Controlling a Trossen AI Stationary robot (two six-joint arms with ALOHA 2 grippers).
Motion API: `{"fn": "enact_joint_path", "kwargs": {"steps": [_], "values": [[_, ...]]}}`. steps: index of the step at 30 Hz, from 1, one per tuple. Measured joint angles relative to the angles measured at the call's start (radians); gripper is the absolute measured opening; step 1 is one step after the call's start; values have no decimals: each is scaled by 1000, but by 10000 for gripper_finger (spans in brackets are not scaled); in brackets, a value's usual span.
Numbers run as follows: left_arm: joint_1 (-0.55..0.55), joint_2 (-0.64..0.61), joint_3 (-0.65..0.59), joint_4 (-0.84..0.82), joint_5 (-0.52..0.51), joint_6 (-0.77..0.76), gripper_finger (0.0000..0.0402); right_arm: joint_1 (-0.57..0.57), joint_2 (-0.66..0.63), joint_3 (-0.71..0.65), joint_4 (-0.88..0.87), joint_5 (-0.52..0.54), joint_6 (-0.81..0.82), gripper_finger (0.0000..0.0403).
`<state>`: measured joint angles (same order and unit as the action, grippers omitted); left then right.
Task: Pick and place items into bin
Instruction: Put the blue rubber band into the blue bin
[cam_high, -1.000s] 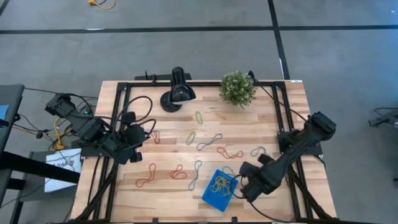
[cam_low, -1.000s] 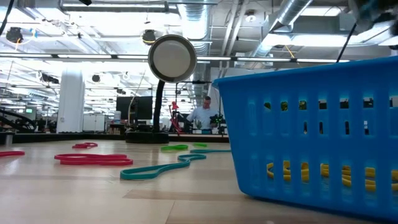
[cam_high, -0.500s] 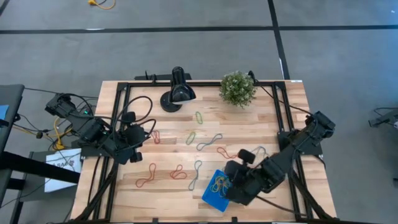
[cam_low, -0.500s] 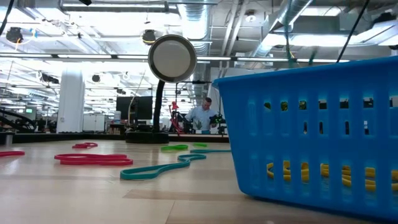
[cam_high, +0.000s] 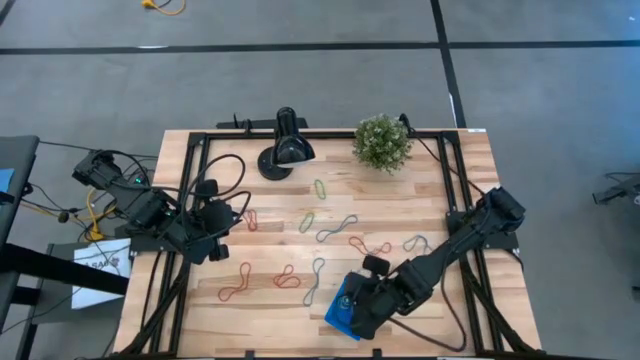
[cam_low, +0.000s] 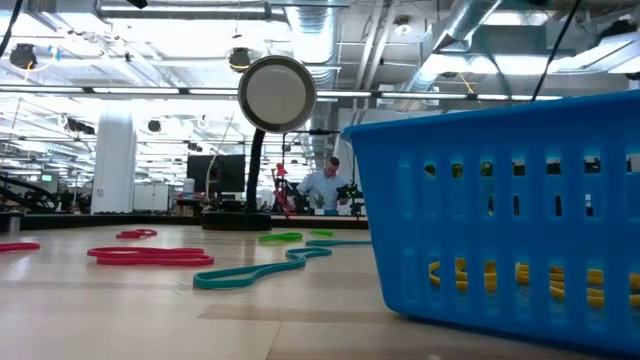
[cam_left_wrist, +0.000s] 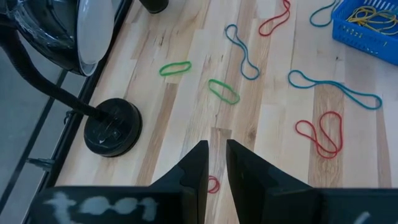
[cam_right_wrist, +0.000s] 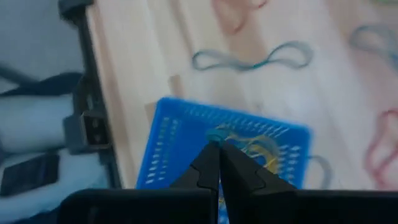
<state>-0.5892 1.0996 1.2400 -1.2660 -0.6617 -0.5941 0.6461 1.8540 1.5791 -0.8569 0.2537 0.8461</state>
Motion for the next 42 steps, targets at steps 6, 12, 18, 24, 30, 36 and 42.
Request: {"fn": "enact_joint_path", "kwargs": {"steps": [6, 12, 18, 24, 30, 36, 42], "values": [[0, 0, 0, 0, 0, 0, 46, -1, 47, 0, 12, -99, -7, 0], [0, 0, 0, 0, 0, 0, 46, -19, 53, 0, -6, -96, -15, 8], [0, 0, 0, 0, 0, 0, 46, -26, 52, 0, -6, -99, -15, 58], [0, 0, 0, 0, 0, 0, 46, -26, 51, 0, -107, -98, 63, 109], [0, 0, 0, 0, 0, 0, 46, -26, 49, 0, -364, -97, 139, 136], [0, 0, 0, 0, 0, 0, 46, -26, 49, 0, -576, -90, 201, 139], [0, 0, 0, 0, 0, -1, 46, -26, 23, -64, -691, -100, 236, 138]]}}
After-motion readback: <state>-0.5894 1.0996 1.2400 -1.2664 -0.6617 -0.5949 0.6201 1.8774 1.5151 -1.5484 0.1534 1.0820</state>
